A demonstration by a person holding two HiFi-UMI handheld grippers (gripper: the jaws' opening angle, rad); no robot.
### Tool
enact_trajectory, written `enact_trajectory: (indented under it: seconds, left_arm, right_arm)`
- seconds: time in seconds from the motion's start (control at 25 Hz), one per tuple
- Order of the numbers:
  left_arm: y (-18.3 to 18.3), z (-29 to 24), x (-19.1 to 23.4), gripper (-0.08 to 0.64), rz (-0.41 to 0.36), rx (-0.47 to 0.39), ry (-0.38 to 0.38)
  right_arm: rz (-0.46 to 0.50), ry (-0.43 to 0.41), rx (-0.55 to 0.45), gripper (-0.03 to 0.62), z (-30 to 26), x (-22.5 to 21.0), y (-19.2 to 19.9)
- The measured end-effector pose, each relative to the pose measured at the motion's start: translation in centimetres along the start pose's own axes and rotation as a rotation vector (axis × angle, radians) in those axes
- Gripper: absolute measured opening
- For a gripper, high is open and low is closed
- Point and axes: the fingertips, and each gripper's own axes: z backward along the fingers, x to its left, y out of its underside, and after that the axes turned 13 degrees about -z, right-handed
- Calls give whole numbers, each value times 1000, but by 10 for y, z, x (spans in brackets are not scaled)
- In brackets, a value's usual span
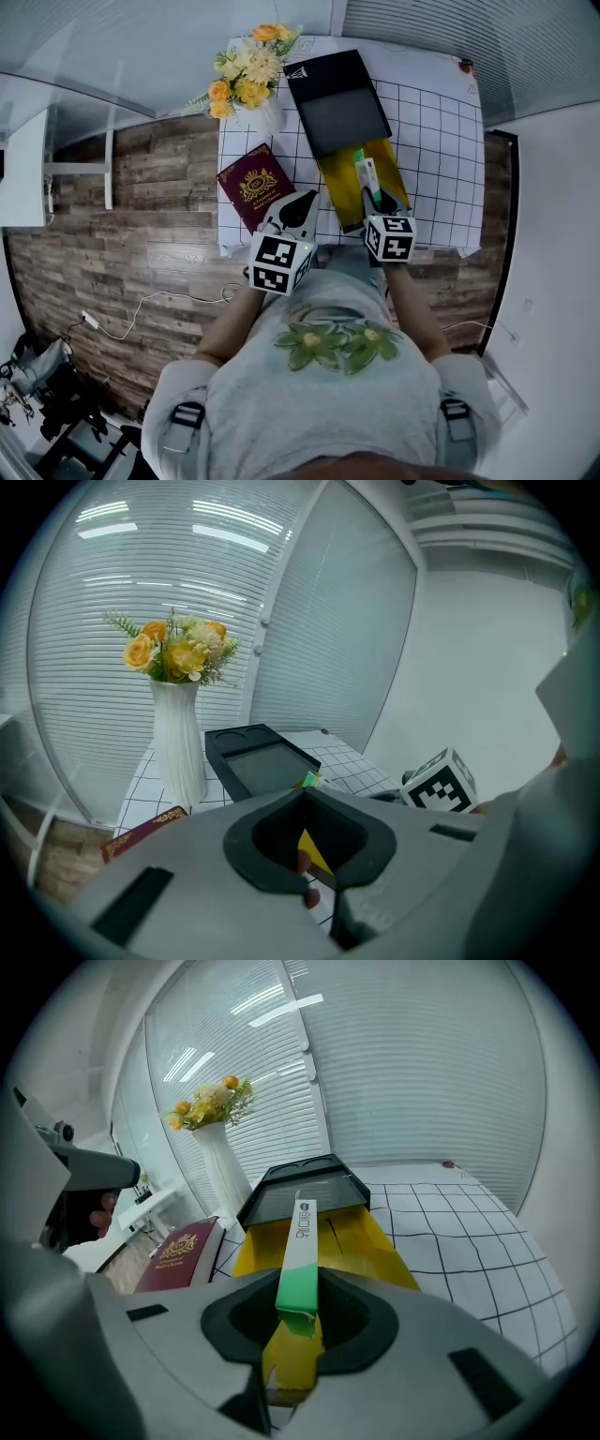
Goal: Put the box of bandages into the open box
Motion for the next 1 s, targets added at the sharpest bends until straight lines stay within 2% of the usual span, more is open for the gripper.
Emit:
enact_trajectory:
  seconds: [1.0]
  left_arm:
    - [-5, -7, 3, 8, 7, -4, -10]
  right_arm:
    - [57, 24, 79, 83, -16, -4, 8]
